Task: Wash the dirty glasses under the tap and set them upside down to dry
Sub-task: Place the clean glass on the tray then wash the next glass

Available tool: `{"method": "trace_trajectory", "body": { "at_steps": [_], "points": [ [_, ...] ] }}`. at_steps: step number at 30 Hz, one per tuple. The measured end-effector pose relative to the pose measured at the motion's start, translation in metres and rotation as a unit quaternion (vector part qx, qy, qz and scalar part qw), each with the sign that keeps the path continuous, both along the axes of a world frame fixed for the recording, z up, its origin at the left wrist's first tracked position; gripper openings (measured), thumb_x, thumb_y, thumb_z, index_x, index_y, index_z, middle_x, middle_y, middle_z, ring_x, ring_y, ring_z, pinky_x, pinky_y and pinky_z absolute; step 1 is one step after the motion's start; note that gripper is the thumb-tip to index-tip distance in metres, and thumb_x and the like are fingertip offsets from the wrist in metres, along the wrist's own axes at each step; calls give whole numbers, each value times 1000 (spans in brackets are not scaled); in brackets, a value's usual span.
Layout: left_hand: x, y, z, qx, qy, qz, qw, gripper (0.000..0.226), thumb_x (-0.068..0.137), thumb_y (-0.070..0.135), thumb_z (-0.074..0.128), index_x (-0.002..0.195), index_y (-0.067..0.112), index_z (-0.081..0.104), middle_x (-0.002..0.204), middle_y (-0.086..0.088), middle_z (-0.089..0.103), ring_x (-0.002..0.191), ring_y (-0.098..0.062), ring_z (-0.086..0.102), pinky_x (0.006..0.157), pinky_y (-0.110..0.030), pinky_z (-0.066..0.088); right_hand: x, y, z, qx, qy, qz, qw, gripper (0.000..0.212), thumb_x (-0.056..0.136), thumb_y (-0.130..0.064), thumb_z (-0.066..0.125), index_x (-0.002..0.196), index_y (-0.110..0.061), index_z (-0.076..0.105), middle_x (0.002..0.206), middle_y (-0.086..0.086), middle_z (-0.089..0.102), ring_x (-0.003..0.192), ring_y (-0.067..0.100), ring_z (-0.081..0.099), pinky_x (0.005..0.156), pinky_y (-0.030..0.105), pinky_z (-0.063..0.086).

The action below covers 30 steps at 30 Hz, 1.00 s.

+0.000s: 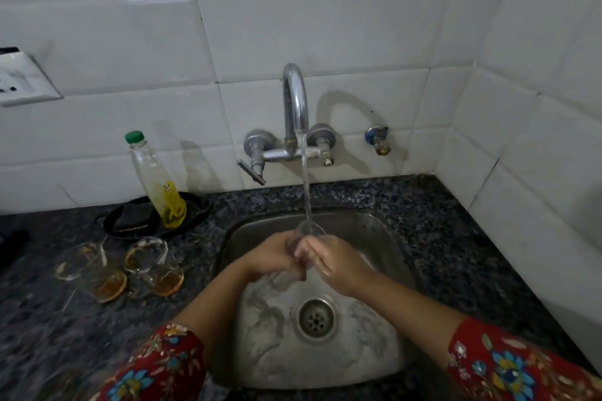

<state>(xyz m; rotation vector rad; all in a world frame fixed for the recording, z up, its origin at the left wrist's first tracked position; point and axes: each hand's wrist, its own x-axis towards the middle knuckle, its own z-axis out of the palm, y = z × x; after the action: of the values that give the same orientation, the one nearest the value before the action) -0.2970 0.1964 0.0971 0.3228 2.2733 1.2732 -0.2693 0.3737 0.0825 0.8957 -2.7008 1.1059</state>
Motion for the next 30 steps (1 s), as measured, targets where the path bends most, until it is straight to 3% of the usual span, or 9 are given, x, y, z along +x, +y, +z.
{"method": "trace_trajectory", "body": {
  "at_steps": [2, 7, 12, 16, 19, 21, 25, 27, 30],
  "points": [
    [4, 14, -5, 66, 10, 81, 994, 37, 62, -8, 76, 97, -1, 66, 88, -4, 69, 83, -16, 65, 76, -30, 57, -11, -6, 15, 47, 38, -60, 996, 36, 98, -34, 34, 92, -14, 64, 88, 7, 72, 81, 27, 67, 74, 38, 52],
    [8, 39, -2, -181, 260, 208, 925, 37, 73, 39, 68, 105, 25, 54, 92, 5, 69, 84, -18, 65, 66, -30, 45, -28, -39, 51, 48, -76, -235, 968, 47, 102, -35, 30, 94, -7, 67, 95, 16, 71, 90, 34, 65, 79, 38, 51],
    [-9, 7, 29, 149, 98, -39, 983, 34, 64, -10, 74, 94, 0, 64, 87, -3, 69, 83, -13, 66, 79, -27, 53, -20, -12, 55, -11, 7, -65, 998, 43, 99, -33, 36, 90, -5, 68, 79, 9, 74, 73, 25, 68, 72, 38, 53],
    [-9, 17, 20, 18, 160, 61, 985, 39, 58, 16, 78, 93, 10, 60, 82, 4, 68, 78, -14, 65, 76, -32, 50, -28, -18, 51, -20, -7, -137, 990, 44, 101, -33, 35, 83, -7, 66, 77, 10, 73, 75, 26, 68, 75, 37, 52],
    [1, 30, 16, -179, 268, 177, 930, 52, 64, 40, 75, 106, 25, 49, 87, 8, 65, 78, -16, 62, 70, -30, 47, -37, -30, 54, 19, -49, -196, 979, 46, 102, -35, 33, 86, -8, 66, 84, 13, 73, 82, 31, 67, 80, 39, 52],
    [-4, 23, 16, -121, 266, 152, 944, 52, 65, 37, 77, 107, 25, 49, 87, 11, 64, 77, -12, 61, 74, -31, 50, -37, -29, 53, -16, -18, -181, 983, 45, 102, -33, 35, 83, -7, 67, 83, 13, 73, 81, 30, 68, 80, 40, 52],
    [-18, -9, 21, 173, 26, -24, 984, 47, 59, 13, 82, 101, 7, 62, 93, -9, 68, 87, -22, 67, 89, -46, 55, -26, -17, 47, -110, 13, -83, 990, 46, 99, -40, 37, 81, -10, 67, 73, 5, 72, 66, 18, 68, 66, 36, 56],
    [-15, -10, 25, 171, -18, -28, 985, 41, 57, 13, 79, 94, 5, 66, 87, -10, 69, 83, -21, 66, 86, -41, 55, -26, -19, 45, -106, 1, -82, 991, 44, 99, -39, 37, 78, -13, 65, 70, 3, 71, 65, 18, 68, 66, 37, 55],
    [-4, 7, 22, 6, 100, 76, 992, 39, 59, 21, 78, 95, 14, 64, 87, -1, 70, 80, -16, 66, 84, -42, 56, -39, -25, 53, -50, -100, -125, 986, 43, 101, -36, 37, 81, -10, 64, 77, 10, 72, 72, 27, 68, 74, 41, 55]
  ]
}}
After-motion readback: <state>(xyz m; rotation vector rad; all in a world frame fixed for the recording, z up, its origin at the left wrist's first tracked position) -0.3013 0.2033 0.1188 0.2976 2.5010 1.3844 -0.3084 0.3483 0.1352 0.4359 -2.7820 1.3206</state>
